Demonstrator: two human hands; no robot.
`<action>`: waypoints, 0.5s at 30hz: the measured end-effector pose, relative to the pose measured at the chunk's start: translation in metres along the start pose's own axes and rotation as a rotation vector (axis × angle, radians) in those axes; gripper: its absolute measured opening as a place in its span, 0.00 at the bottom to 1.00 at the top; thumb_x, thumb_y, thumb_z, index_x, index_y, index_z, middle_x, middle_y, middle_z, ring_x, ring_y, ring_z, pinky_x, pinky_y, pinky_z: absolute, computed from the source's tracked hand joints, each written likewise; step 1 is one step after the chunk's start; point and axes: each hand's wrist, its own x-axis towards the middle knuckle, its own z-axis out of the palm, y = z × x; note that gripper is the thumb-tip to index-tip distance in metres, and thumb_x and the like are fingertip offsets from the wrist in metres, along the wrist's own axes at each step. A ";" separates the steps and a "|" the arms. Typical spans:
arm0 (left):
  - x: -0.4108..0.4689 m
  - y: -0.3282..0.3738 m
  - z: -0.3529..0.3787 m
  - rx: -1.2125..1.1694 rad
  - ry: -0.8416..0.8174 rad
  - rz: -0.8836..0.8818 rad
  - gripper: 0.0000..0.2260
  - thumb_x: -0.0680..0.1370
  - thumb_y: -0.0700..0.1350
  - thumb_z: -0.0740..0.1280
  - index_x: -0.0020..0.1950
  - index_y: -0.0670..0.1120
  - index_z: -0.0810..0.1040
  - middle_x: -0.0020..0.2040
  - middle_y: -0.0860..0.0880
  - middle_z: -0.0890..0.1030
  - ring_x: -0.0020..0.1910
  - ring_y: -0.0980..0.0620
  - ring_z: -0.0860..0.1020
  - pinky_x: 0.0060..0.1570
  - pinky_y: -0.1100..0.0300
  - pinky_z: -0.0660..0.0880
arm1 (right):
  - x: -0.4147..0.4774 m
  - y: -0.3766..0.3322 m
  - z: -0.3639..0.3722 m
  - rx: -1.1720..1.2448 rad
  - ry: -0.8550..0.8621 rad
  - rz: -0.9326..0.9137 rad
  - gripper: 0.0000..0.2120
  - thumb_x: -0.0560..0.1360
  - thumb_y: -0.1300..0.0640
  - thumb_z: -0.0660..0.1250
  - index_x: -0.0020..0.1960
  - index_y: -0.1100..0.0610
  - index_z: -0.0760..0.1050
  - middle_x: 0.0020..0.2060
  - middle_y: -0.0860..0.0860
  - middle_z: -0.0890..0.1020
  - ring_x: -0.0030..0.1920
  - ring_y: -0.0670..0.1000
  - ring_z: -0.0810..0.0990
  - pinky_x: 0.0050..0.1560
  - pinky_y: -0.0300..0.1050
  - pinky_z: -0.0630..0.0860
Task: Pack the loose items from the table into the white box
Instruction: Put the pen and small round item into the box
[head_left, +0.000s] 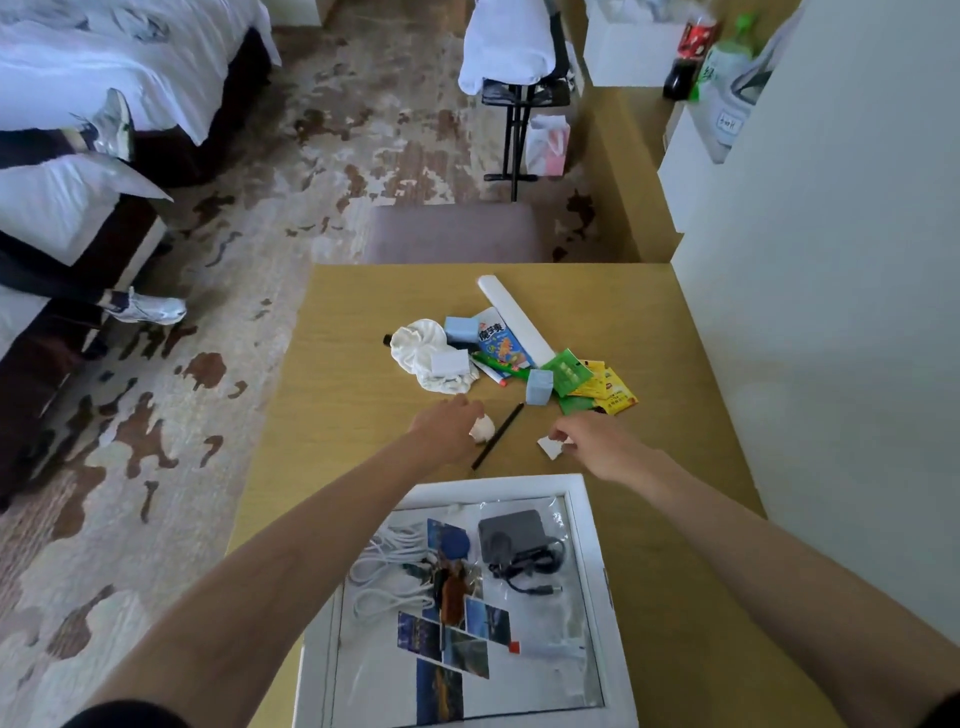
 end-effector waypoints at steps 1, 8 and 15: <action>0.009 -0.004 0.001 0.053 -0.012 0.031 0.22 0.76 0.40 0.64 0.69 0.47 0.67 0.68 0.45 0.69 0.66 0.44 0.70 0.57 0.46 0.74 | 0.007 0.001 0.001 -0.002 -0.012 -0.004 0.11 0.78 0.60 0.64 0.59 0.53 0.76 0.55 0.51 0.80 0.53 0.52 0.78 0.50 0.49 0.76; 0.057 -0.028 0.021 0.401 -0.075 0.275 0.24 0.76 0.42 0.65 0.71 0.47 0.63 0.74 0.47 0.61 0.68 0.45 0.66 0.52 0.50 0.74 | 0.047 -0.002 0.006 -0.022 -0.079 -0.071 0.10 0.76 0.58 0.66 0.57 0.54 0.77 0.54 0.51 0.80 0.54 0.52 0.79 0.51 0.49 0.76; 0.061 -0.052 0.026 0.096 -0.060 0.212 0.23 0.71 0.54 0.70 0.61 0.47 0.70 0.59 0.49 0.76 0.57 0.47 0.75 0.45 0.55 0.71 | 0.076 -0.013 0.015 -0.032 -0.078 -0.169 0.08 0.77 0.57 0.64 0.55 0.54 0.78 0.49 0.51 0.81 0.49 0.53 0.79 0.42 0.44 0.71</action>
